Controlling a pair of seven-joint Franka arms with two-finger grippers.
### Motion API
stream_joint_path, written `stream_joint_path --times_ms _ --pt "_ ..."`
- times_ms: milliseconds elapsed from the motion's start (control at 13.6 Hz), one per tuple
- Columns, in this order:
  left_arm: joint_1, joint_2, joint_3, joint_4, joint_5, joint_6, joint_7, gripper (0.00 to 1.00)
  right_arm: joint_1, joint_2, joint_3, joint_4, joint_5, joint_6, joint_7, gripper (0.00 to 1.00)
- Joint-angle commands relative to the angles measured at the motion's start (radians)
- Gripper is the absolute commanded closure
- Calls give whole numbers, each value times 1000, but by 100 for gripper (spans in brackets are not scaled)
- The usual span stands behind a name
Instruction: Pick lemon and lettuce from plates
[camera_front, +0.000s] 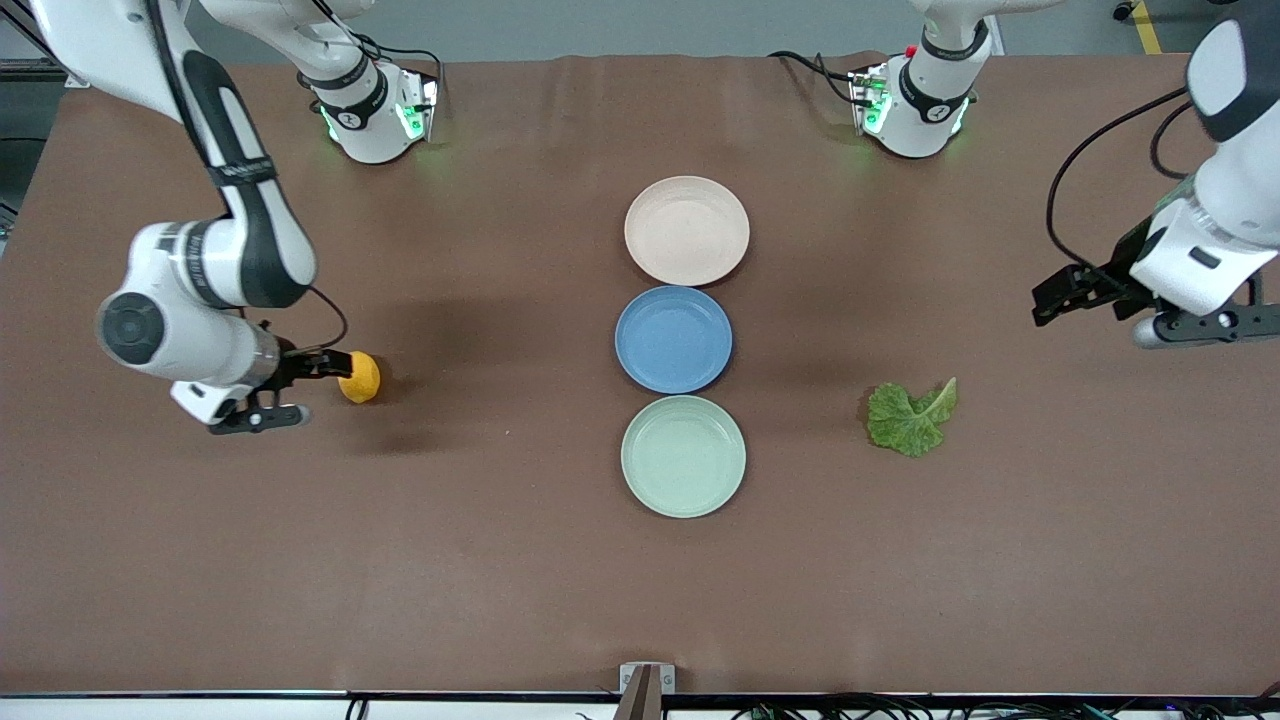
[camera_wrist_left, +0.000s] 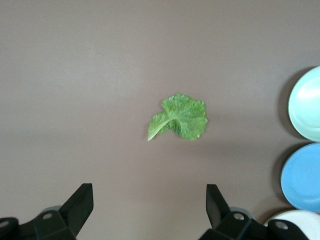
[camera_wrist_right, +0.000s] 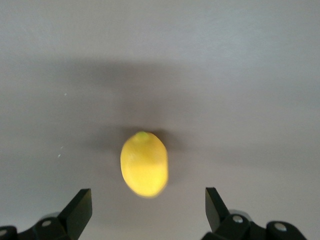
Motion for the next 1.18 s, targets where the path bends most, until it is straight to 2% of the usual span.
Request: stream_joint_path --times_ms 0,294,589,810,1104 --pt "7 18 -4 108 -11 -94 33 1 -40 1 6 149 -48 -156 -12 0" --pt "5 21 -4 164 -7 -119 28 0 -75 3 5 318 -76 -337 -5 0" --pt "4 21 -4 167 -16 -119 27 0 -97 20 5 462 -79 -397 -8 0" --pt "7 23 -4 172 -37 -119 31 0 -97 21 5 510 -82 -409 -6 0" --pt "-1 23 -10 201 -25 -119 25 0 -91 24 6 503 -64 -435 -6 0"
